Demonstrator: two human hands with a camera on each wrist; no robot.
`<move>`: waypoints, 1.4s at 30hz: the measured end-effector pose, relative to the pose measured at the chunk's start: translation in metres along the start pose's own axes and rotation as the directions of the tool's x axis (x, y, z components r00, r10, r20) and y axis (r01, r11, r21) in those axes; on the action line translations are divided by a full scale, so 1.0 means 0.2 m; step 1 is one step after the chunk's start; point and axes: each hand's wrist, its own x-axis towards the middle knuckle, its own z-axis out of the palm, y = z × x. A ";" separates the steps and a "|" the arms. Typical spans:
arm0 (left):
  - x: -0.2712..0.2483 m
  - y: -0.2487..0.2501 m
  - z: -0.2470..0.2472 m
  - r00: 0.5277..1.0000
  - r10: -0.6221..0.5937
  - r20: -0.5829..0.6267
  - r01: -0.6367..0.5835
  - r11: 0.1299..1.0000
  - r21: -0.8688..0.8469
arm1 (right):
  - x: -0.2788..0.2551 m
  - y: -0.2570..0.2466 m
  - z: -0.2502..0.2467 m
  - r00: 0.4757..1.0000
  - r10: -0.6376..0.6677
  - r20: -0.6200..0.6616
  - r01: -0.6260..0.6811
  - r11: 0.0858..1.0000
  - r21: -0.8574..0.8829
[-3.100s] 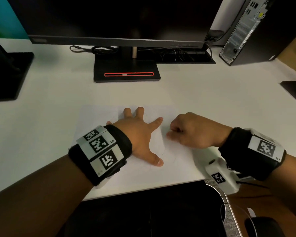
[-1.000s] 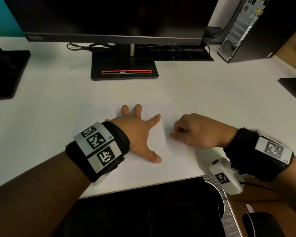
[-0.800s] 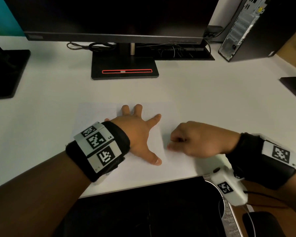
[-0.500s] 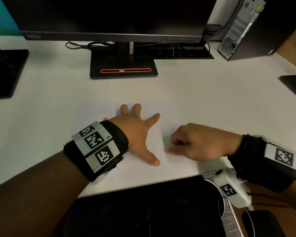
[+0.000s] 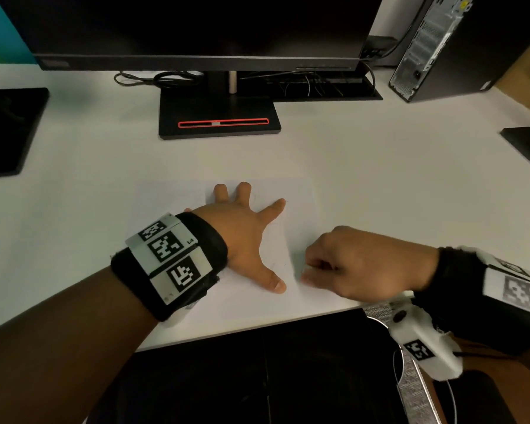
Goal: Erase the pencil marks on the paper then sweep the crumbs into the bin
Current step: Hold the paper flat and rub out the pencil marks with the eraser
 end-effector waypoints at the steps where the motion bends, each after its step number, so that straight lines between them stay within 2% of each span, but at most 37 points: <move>1: 0.00 0.00 0.00 1.000 0.002 -0.003 -0.002 1.000 -0.001 | 0.00 0.00 -0.01 1.000 0.009 0.006 -0.009 1.000 0.005; 4: 0.00 0.00 0.00 1.000 0.005 -0.006 -0.005 1.000 -0.002 | 0.02 0.08 -0.05 0.993 0.102 -0.065 -0.099 0.994 0.043; 6: -0.01 0.00 0.00 1.000 0.003 -0.002 -0.003 1.000 0.001 | 0.01 0.07 -0.03 0.993 0.086 -0.077 -0.083 0.996 0.040; 9: 0.00 0.00 0.00 1.000 -0.003 0.005 0.003 1.000 0.004 | -0.01 0.00 0.01 1.000 0.024 -0.012 -0.023 0.999 0.029; 13: 0.00 0.00 0.00 1.000 -0.005 0.001 0.005 1.000 0.002 | 0.01 0.07 -0.04 0.991 0.108 -0.077 -0.105 0.993 0.048; 17: 0.00 0.00 0.00 1.000 -0.009 0.005 0.009 1.000 -0.003 | -0.02 -0.01 0.02 1.000 0.007 -0.013 -0.007 1.000 0.007; 21: 0.00 0.00 0.00 1.000 -0.005 0.003 0.005 1.000 -0.008 | 0.00 0.06 -0.04 0.993 0.106 -0.059 -0.104 0.994 0.041; 23: 0.00 0.00 0.00 1.000 -0.008 0.003 0.008 1.000 -0.004 | 0.00 0.03 -0.02 0.996 0.069 -0.063 -0.069 0.998 0.013; 25: 0.00 0.00 0.01 1.000 -0.008 0.002 0.008 1.000 -0.002 | -0.02 -0.02 0.01 1.000 0.014 -0.012 -0.014 1.000 -0.002; 27: 0.00 0.00 0.01 1.000 -0.005 -0.002 0.005 1.000 0.001 | -0.02 -0.02 0.01 1.000 0.023 0.007 -0.024 1.000 0.016; 30: 0.00 0.00 0.01 1.000 -0.003 -0.001 0.003 1.000 -0.005 | 0.01 0.04 -0.03 0.992 0.106 -0.066 -0.103 0.994 0.039; 35: 0.00 0.00 0.01 1.000 0.000 -0.005 0.000 1.000 -0.004 | -0.01 -0.04 0.01 1.000 0.011 0.004 -0.011 1.000 0.003; 39: -0.01 0.00 0.02 1.000 -0.002 0.001 0.002 1.000 -0.011 | 0.04 0.03 -0.05 0.991 0.111 -0.079 -0.109 0.994 0.027; 42: -0.02 0.00 0.03 1.000 0.007 0.007 -0.007 0.999 -0.050 | 0.03 -0.04 0.00 1.000 0.008 -0.010 -0.008 1.000 -0.008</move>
